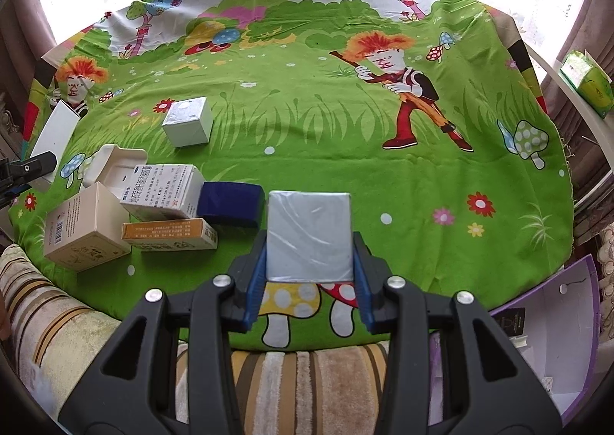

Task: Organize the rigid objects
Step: 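Carry both boxes over the purple-rimmed box and open both tools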

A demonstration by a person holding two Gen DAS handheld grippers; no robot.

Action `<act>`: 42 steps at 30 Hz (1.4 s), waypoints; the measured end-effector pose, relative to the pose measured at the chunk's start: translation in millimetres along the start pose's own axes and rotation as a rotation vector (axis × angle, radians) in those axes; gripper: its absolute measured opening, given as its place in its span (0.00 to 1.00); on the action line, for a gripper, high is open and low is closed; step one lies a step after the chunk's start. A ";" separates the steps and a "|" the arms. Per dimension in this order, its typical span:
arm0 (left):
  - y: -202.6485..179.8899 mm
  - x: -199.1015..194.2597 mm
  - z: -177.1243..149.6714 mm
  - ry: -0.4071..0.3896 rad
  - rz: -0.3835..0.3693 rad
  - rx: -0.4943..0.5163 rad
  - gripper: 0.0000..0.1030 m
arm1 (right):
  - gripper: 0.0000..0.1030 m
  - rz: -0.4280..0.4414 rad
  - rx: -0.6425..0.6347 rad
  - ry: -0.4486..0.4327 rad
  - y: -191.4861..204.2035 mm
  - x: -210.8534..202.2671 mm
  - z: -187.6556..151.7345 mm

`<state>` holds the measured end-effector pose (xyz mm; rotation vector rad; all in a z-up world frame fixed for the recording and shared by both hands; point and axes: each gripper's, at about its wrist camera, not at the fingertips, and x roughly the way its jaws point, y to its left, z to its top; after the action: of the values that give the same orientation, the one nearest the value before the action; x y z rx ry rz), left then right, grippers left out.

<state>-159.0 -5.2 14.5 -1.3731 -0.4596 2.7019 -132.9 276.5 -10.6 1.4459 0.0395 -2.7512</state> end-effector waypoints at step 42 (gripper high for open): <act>-220.1 -51.7 -127.6 0.170 -0.495 0.602 0.42 | 0.43 -0.134 0.254 -0.059 -150.1 -129.1 -123.6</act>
<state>-40.9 223.3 49.4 -1.1130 0.0390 2.0555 35.7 433.5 26.8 1.4635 -0.2315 -2.9978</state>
